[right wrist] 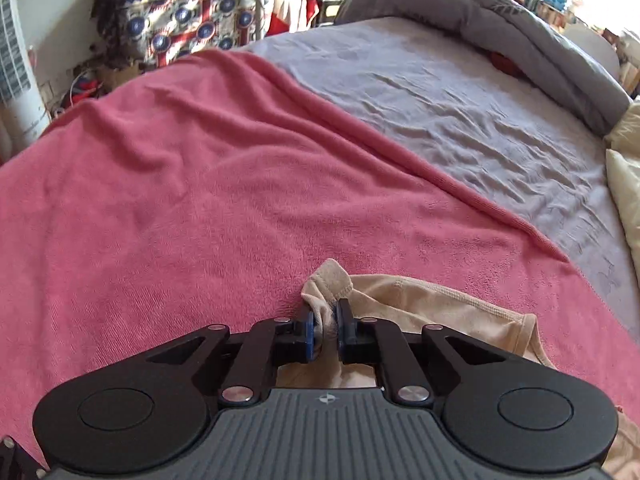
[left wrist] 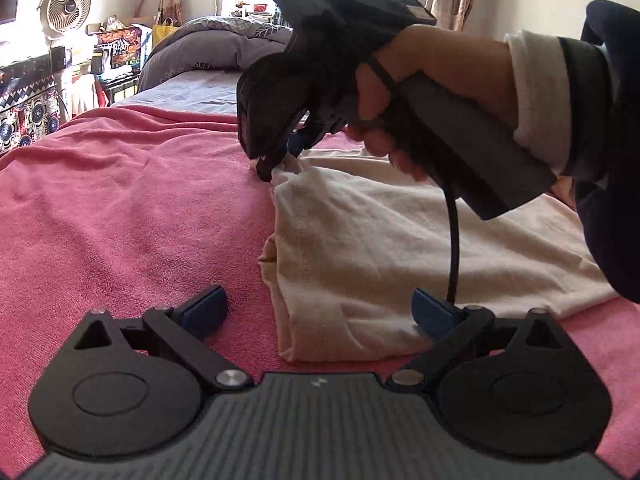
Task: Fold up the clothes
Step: 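Grasp the shirt's side edge with the right gripper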
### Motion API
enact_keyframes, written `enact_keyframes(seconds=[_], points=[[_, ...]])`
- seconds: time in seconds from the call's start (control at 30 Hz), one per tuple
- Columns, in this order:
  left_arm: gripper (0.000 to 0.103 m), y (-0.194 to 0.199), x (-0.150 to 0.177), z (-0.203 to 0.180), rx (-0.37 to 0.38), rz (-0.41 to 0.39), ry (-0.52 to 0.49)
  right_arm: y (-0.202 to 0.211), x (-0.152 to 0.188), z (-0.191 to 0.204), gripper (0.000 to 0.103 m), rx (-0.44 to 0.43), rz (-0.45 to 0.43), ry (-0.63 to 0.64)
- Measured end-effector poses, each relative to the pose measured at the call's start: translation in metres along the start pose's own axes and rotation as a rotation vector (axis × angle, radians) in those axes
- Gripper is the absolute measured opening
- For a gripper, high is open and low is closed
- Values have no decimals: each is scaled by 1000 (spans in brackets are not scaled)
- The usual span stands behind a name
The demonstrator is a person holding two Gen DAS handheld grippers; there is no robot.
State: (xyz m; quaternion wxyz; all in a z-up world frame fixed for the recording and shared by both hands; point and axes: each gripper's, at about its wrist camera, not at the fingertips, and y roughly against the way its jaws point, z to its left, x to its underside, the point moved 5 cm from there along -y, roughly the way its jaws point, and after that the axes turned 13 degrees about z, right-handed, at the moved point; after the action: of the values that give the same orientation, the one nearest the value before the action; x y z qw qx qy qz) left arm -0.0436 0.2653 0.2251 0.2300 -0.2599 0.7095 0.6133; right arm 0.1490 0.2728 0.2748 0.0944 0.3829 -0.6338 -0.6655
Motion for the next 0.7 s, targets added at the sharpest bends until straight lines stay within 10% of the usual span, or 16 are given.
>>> enact_keyframes(seconds=[0.17,0.3,0.4,0.53,0.7], points=[[99,0,0,-2,-17,5,-11,13,-12,-17,9,22,-91,-89],[100,-1,0,-3,-16,7,-10,-36,-18,-9,10,-17,9,-83],[100,0,0,-3,-13,6,-8,-30,-19,0,19,-36,-6,33],[100,4,0,4,33,-9,34,17,-16,-30,63,-353,-109,-86],[100,16,6,34,-47,-53,203,71,16,-95,69,-257,-248,-205]])
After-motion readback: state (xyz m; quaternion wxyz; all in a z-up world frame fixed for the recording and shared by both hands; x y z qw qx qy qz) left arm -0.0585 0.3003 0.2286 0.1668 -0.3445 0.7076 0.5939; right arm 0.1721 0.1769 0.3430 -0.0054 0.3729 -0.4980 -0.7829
